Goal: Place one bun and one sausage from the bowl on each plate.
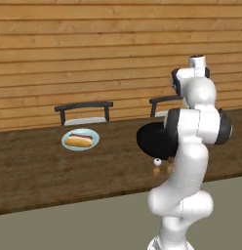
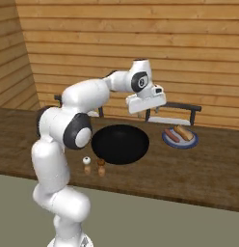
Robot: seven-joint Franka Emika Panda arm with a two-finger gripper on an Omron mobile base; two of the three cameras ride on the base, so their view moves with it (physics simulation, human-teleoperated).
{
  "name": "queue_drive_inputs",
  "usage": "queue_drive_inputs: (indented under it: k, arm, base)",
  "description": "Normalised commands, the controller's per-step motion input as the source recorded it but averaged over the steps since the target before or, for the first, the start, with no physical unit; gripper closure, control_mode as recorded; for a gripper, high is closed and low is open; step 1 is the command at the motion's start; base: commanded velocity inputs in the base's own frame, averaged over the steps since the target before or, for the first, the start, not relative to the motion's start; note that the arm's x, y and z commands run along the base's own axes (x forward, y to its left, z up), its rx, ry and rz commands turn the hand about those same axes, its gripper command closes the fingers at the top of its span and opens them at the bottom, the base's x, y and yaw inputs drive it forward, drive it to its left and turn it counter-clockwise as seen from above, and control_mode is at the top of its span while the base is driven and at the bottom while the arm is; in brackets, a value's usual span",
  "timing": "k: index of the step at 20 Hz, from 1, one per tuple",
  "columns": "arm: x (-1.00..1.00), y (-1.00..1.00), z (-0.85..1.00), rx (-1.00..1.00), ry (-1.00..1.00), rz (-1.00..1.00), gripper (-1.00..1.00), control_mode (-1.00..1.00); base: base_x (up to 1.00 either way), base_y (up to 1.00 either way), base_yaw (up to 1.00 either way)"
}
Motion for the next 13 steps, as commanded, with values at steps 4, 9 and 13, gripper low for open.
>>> queue_drive_inputs:
  k: [4,9,13]
  arm:
    - [-0.97,1.0,0.44,-0.02,-0.14,0.08,-1.0,-1.0]
    - [-1.0,1.0,0.15,0.01,-0.19,0.11,-1.0,-1.0]
    - [-0.81,1.0,0.0,-0.03,-0.16,0.12,-1.0,-1.0]
  base:
    - [0.0,0.0,0.0]
    - [0.0,0.0,0.0]
    - [0.0,0.0,0.0]
